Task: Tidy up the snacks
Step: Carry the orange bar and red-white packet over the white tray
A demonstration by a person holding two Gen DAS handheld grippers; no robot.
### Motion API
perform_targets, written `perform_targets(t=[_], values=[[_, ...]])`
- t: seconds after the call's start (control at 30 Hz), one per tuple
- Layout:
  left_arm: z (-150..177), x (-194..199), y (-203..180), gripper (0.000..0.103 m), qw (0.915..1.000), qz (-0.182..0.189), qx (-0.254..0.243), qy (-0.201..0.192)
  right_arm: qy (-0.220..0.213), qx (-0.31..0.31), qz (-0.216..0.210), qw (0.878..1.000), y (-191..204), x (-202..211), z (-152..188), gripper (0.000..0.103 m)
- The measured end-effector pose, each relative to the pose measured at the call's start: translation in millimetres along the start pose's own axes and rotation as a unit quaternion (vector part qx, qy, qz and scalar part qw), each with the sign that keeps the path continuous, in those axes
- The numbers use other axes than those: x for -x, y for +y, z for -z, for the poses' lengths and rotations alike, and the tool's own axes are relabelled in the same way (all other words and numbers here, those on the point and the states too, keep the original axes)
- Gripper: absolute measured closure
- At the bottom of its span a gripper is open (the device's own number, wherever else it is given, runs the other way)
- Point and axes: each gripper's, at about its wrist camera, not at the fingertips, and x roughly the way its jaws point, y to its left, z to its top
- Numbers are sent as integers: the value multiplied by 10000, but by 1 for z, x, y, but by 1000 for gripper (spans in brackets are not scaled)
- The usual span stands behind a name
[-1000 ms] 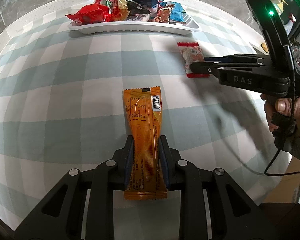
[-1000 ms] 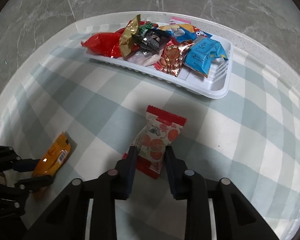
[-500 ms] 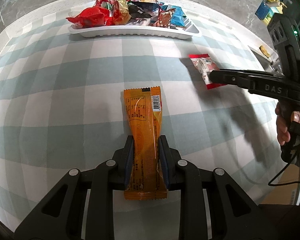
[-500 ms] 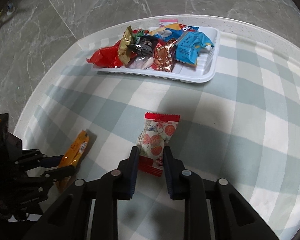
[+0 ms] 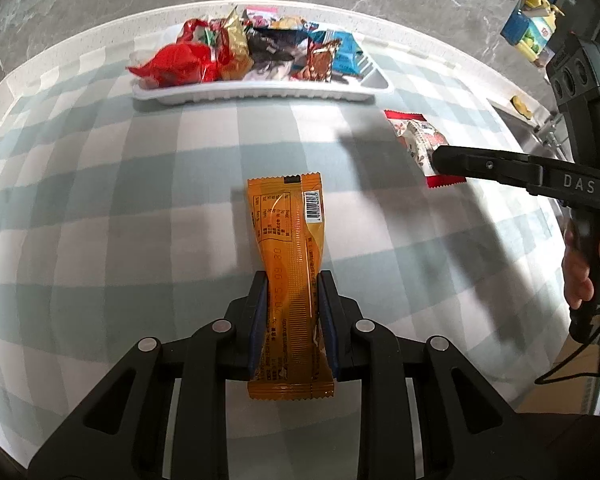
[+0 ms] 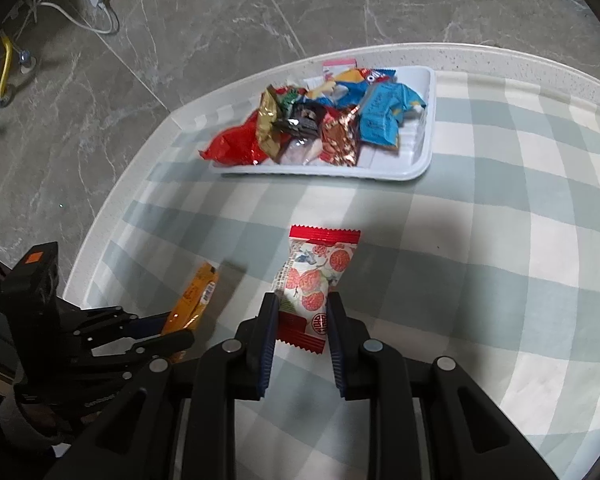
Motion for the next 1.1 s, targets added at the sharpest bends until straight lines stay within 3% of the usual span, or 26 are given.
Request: perform_targets(t=[0.73, 1.1], values=[[-57, 19, 7, 81, 9986, 42, -338, -404, -410, -172, -173, 9989, 13, 20, -39, 78], [-108, 13, 21, 81, 9975, 129, -413, -556, -537, -333, -135, 9979, 5, 11, -73, 78]])
